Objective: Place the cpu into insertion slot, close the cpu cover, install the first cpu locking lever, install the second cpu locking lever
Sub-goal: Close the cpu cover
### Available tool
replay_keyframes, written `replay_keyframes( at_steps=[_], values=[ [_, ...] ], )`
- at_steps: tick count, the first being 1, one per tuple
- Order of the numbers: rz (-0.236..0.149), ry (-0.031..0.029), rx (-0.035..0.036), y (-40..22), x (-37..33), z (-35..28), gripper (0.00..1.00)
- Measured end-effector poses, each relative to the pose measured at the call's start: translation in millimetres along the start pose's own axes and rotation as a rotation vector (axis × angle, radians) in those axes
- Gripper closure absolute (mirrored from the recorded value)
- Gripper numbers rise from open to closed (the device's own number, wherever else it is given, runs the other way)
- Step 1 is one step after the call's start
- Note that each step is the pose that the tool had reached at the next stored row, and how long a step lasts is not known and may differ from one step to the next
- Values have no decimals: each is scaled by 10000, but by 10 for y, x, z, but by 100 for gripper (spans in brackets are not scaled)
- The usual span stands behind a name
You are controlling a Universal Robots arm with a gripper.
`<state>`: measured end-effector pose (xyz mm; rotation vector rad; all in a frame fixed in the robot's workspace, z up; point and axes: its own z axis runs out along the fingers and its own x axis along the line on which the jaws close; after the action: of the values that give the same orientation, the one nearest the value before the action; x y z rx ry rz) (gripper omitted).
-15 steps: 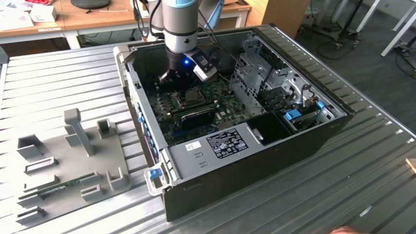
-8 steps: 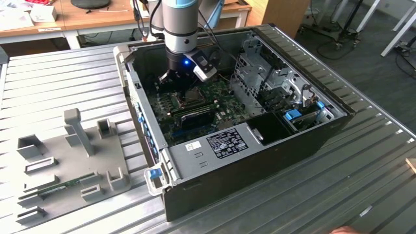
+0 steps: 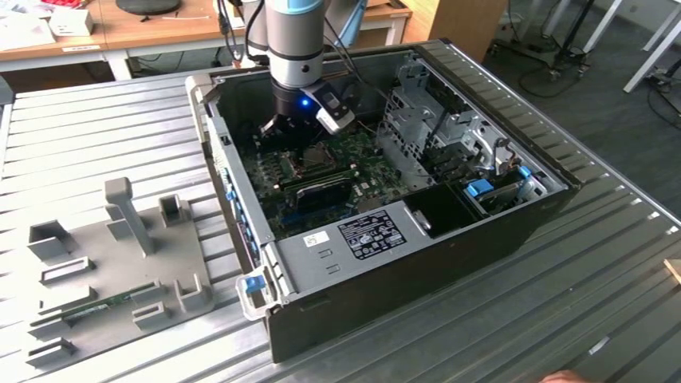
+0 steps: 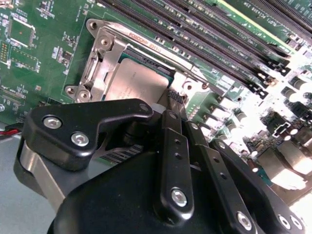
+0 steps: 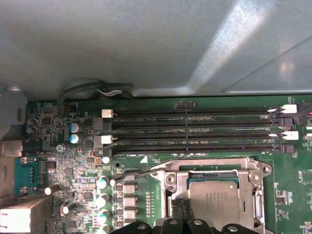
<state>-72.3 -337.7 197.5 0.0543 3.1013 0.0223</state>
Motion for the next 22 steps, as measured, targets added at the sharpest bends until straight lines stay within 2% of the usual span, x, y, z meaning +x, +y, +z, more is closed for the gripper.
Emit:
replay_keyframes(
  at_steps=[22],
  values=[
    [-1,12,18,-7,6,15,90]
  ],
)
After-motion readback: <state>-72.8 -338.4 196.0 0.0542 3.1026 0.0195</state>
